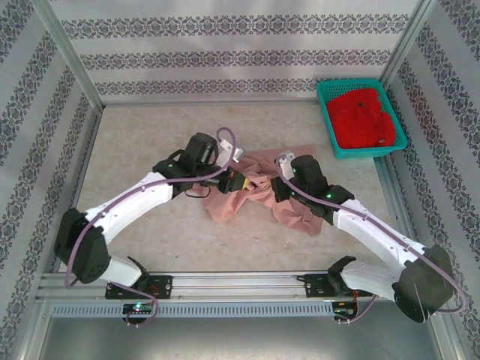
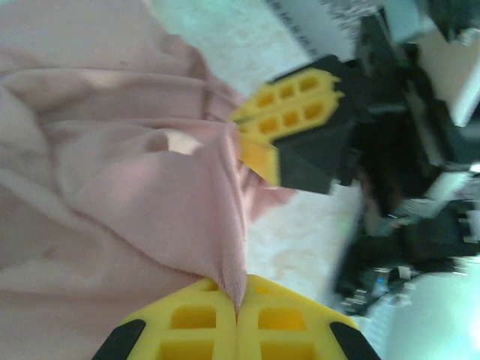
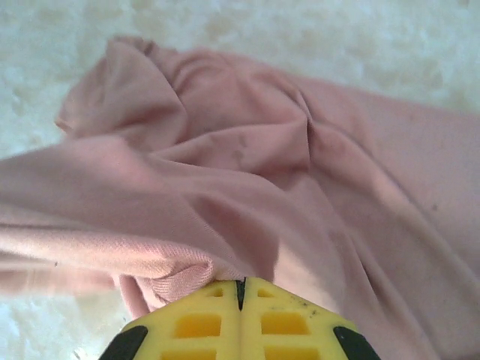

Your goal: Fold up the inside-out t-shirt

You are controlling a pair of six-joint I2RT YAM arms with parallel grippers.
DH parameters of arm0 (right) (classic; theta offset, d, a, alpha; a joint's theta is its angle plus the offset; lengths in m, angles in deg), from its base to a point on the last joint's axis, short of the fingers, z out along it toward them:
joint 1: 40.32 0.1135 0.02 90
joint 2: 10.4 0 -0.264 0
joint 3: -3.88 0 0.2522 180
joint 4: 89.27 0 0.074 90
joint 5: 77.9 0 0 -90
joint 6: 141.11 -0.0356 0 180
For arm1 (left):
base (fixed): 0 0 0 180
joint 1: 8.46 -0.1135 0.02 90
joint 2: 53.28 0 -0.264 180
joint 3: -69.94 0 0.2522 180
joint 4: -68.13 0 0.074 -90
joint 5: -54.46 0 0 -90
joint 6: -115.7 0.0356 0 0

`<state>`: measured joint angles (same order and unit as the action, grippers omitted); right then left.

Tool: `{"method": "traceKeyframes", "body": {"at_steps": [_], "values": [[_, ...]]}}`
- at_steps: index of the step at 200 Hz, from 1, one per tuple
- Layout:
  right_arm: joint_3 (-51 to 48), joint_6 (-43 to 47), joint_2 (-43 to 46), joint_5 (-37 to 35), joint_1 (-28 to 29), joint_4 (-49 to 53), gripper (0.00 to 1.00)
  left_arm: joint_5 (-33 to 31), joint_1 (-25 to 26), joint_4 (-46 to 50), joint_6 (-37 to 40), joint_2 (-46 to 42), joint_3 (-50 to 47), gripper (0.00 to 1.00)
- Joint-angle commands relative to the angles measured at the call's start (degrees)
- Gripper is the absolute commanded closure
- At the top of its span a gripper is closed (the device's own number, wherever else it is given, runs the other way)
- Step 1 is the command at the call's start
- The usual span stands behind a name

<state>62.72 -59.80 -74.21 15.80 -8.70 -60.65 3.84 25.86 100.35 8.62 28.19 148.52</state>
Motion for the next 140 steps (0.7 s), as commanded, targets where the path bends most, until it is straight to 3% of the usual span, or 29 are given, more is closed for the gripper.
{"method": "traceKeyframes", "body": {"at_steps": [1,21,38,73,94,110,140], "values": [[3.2,0.9,-0.3,-8.7,0.2,7.4,0.94,13.1,-3.0,-3.1,-8.8,-2.2,-2.8,1.0],[6.4,0.7,-1.1,-14.0,1.9,13.4,0.77,16.1,-4.9,-5.7,-12.2,-2.5,-3.0,1.0],[5.8,2.4,0.6,-15.1,4.6,15.2,0.7,15.5,-5.5,-4.8,-12.3,-2.4,-2.2,1.0],[-2.2,1.3,8.4,1.4,8.5,7.0,0.61,14.7,-5.7,-4.2,-12.7,-1.8,-1.2,1.0],[-6.9,-1.1,11.3,4.7,13.7,0.4,0.57,14.1,-5.7,-3.8,-12.8,-1.5,-0.9,1.0],[-9.4,-3.3,10.3,3.2,17.9,-5.1,0.55,13.9,-5.7,-3.8,-13.0,-1.4,-0.8,1.0],[-7.7,-5.5,0.8,-9.2,22.7,-10.8,0.5,13.7,-5.7,-4.1,-13.3,-1.7,-1.0,1.0]]}}
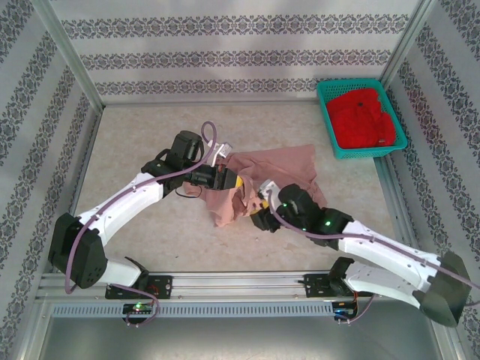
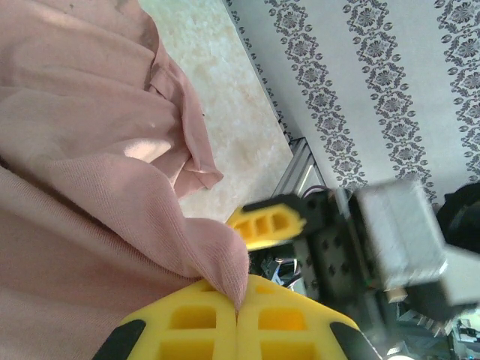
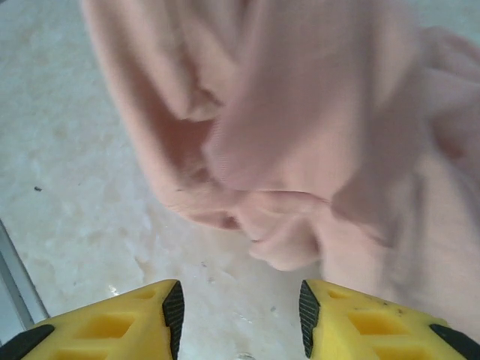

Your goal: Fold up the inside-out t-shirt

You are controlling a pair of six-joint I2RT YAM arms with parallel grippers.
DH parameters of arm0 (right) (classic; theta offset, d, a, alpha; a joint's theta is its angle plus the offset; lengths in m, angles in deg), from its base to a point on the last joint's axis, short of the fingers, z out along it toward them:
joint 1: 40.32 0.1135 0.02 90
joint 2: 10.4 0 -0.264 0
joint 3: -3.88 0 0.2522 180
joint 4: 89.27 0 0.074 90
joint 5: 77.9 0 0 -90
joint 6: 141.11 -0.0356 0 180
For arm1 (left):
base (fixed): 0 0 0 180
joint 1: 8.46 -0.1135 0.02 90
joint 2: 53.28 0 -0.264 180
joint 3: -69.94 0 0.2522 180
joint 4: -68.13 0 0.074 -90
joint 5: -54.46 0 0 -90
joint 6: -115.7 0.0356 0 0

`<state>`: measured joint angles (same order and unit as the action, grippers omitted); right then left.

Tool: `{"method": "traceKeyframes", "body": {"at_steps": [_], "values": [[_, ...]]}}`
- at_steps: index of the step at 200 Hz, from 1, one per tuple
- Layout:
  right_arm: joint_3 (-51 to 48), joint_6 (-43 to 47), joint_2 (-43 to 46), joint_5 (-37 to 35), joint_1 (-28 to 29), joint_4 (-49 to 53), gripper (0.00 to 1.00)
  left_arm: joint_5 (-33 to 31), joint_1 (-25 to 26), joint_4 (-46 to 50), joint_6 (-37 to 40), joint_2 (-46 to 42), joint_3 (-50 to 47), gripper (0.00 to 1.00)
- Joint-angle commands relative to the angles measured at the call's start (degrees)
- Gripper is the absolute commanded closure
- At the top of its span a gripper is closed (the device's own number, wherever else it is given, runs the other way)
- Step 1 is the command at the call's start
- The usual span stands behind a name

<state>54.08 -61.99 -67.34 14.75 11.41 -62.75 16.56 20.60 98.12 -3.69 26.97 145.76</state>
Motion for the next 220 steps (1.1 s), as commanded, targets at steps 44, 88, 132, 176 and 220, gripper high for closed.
{"method": "traceKeyframes", "body": {"at_steps": [44,88,132,176,220], "values": [[3.9,-3.8,-17.3,-20.4,1.7,-17.8,0.44,-0.6,-0.6,-0.1,0.2,-1.6,1.6,1.0],[-1.6,-3.0,-8.7,3.1,-7.1,-16.7,0.9,-12.9,-4.6,3.9,2.0,-2.5,0.7,1.0],[-5.4,-9.7,-4.0,22.1,-16.0,-21.2,1.0,-30.5,-5.0,4.2,4.8,4.2,3.7,1.0],[-3.8,-20.1,-8.5,28.2,-21.6,-26.8,1.0,-45.1,-3.7,6.0,6.1,5.4,4.8,0.57],[-0.9,-27.0,-14.3,29.8,-24.3,-29.4,1.0,-49.1,4.2,9.8,5.4,-9.4,-5.3,0.44]]}}
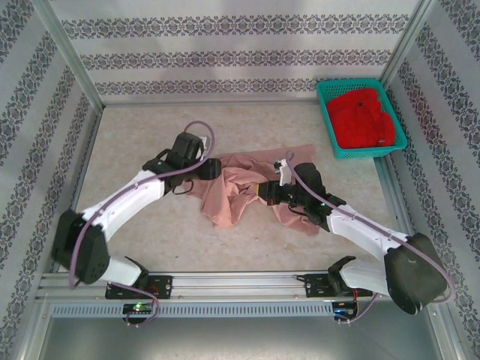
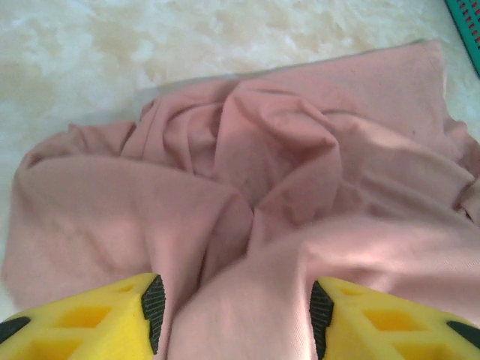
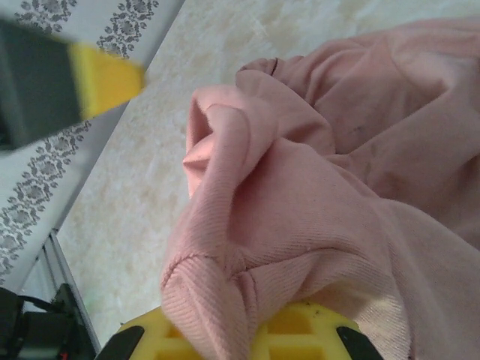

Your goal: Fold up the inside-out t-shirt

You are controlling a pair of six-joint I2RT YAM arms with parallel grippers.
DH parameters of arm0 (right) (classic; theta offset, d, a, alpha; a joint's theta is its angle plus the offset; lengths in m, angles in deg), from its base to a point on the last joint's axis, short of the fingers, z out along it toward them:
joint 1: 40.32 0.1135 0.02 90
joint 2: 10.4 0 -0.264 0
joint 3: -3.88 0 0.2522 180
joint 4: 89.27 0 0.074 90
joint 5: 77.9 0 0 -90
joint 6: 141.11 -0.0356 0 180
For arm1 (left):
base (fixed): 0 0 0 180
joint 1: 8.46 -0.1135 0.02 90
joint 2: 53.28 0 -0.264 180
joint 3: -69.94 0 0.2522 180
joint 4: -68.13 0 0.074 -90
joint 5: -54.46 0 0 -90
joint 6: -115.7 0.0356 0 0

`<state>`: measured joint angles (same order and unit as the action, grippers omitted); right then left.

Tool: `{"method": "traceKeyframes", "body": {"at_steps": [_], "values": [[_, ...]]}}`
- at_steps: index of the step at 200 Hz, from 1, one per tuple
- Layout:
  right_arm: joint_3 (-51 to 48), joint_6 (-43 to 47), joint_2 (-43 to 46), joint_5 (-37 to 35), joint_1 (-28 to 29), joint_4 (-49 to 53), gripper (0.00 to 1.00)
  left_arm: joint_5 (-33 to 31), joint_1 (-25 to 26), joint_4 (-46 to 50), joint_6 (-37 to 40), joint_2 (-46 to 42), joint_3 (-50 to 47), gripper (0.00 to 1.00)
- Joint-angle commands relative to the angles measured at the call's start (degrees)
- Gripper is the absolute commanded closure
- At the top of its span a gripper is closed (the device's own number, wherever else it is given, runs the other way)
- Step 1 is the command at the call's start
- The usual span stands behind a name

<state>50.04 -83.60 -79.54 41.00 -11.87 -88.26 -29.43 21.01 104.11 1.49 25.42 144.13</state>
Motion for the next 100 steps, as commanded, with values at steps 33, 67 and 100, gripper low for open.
{"method": "traceKeyframes", "body": {"at_steps": [33,67,100], "values": [[4.0,-6.3,-4.6,4.1,-2.2,-4.5,1.0,16.7,6.2,-6.5,-5.9,-4.6,-7.9,0.49],[3.9,-6.4,-5.0,4.0,-2.6,-4.7,1.0,17.6,6.6,-14.2,-8.3,4.8,-5.6,0.5],[3.0,-6.4,-3.9,3.6,-2.9,-4.4,1.0,12.9,6.6,-15.1,-8.4,11.5,-2.7,0.49]]}}
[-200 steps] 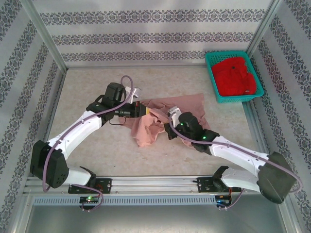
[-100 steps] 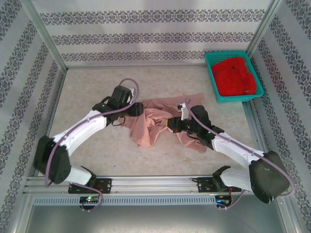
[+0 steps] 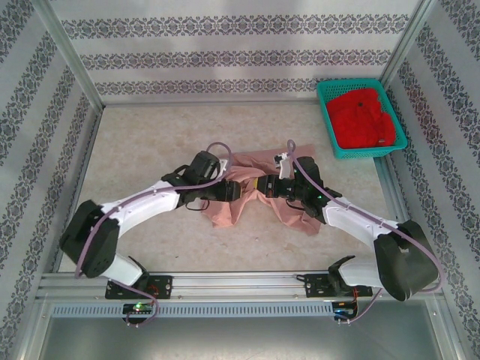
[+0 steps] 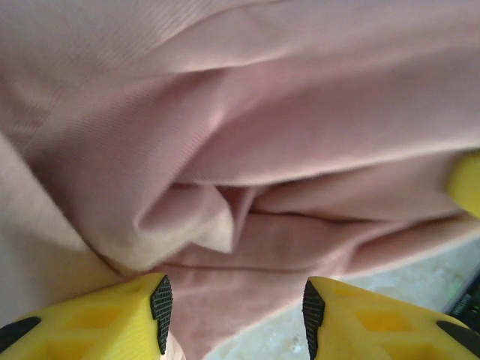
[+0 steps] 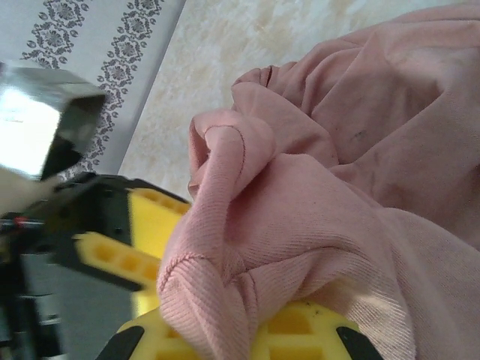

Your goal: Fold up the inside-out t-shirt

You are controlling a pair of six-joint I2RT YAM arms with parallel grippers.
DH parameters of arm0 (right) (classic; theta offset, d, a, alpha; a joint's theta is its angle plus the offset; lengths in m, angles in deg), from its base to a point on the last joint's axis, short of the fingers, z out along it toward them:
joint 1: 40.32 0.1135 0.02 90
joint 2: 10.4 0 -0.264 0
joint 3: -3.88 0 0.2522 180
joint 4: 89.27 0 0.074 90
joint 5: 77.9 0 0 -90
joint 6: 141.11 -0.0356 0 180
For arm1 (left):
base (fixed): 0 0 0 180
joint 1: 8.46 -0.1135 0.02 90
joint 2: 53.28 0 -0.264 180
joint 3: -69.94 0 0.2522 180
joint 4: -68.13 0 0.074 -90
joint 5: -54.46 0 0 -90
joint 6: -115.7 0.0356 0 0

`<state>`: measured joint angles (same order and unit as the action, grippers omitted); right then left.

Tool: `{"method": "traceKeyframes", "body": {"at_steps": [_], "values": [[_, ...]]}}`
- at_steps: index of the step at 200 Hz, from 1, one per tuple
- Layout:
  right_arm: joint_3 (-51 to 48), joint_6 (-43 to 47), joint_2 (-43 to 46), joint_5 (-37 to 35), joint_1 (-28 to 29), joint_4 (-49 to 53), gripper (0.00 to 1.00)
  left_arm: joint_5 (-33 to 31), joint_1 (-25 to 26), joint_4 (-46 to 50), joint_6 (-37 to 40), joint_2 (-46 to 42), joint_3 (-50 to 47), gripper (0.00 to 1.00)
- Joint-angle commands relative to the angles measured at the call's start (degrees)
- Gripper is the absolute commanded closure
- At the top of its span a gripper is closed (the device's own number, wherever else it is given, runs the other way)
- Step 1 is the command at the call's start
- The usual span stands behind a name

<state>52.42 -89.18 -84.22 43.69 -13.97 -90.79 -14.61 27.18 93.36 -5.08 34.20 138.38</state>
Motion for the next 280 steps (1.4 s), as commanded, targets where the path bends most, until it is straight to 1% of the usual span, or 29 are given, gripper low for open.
{"method": "traceKeyframes", "body": {"at_steps": [1,19,36,57,74,84,94,112,119,127,146,155,172,190,200,219,226,233,241,258,271,280], "values": [[0.6,-0.9,0.8,0.9,-0.9,-1.8,1.0,-2.2,0.4,-4.3,-1.8,2.9,3.1,0.49],[0.1,-0.9,1.6,0.7,-1.0,-1.7,1.0,-5.1,0.4,-4.4,-1.6,5.0,3.9,0.5],[-0.2,-0.9,2.0,0.6,-1.1,-1.7,1.0,-6.3,0.3,-5.8,-1.1,7.3,4.8,0.55],[-0.4,-0.3,2.4,0.5,-1.2,-1.1,1.0,-4.6,-0.3,-7.6,-1.0,9.4,6.3,0.71],[-0.2,2.4,3.5,-0.9,-1.4,2.2,1.0,-1.9,-1.0,-8.9,-1.2,8.3,6.6,0.87],[0.5,5.2,4.6,-2.5,-1.5,5.7,1.0,0.7,-1.7,-9.3,-1.1,6.4,6.4,0.93],[1.6,9.2,5.8,-4.2,-1.6,9.8,1.0,5.1,-2.8,-9.6,-0.7,3.7,5.9,0.95],[4.1,16.2,8.6,-5.8,-1.8,16.9,1.0,15.8,-5.3,-9.6,0.3,-2.4,4.7,0.98],[5.0,18.2,9.7,-5.1,-2.1,18.8,1.0,19.5,-6.6,-9.6,0.0,-4.9,3.9,1.0],[5.7,19.9,10.9,-4.0,-2.7,20.5,1.0,23.3,-8.5,-10.1,-1.0,-8.0,2.4,1.0],[6.2,20.6,13.5,-0.4,-5.1,23.0,1.0,31.7,-13.3,-12.3,-4.9,-13.6,-1.1,1.0],[6.1,19.7,14.3,-0.1,-6.4,24.4,1.0,34.3,-14.9,-11.9,-5.9,-15.2,-1.7,1.0],[5.9,16.7,14.5,-1.8,-8.5,26.3,1.0,35.8,-15.8,-10.5,-5.8,-17.5,-2.6,1.0],[6.7,16.0,12.8,-5.8,-8.2,30.0,1.0,37.1,-15.9,-10.9,-5.9,-18.2,-3.3,1.0],[7.4,16.6,11.5,-7.2,-7.4,31.9,0.95,37.3,-15.8,-11.0,-6.1,-18.0,-3.6,1.0],[8.3,19.0,10.0,-7.4,-5.2,34.5,0.85,37.3,-15.8,-9.9,-5.1,-17.1,-3.6,1.0],[8.7,19.7,9.9,-7.8,-4.6,35.6,0.79,37.3,-15.6,-9.4,-4.5,-16.7,-3.7,1.0],[9.4,20.2,10.1,-9.9,-4.0,37.5,0.74,37.2,-15.5,-8.9,-3.6,-16.5,-3.8,1.0],[10.2,21.3,10.6,-13.0,-3.2,39.8,0.71,36.8,-15.2,-7.9,-2.3,-16.2,-3.9,1.0],[11.3,25.7,12.4,-17.5,1.0,42.7,0.65,36.2,-14.5,-6.8,-0.2,-15.7,-4.2,1.0],[11.0,29.7,13.8,-18.5,5.4,41.7,0.6,36.3,-14.2,-6.8,0.1,-15.2,-4.5,1.0],[11.1,31.4,14.0,-21.3,8.2,40.7,0.57,36.3,-13.8,-6.7,0.6,-15.1,-4.4,1.0]]}}
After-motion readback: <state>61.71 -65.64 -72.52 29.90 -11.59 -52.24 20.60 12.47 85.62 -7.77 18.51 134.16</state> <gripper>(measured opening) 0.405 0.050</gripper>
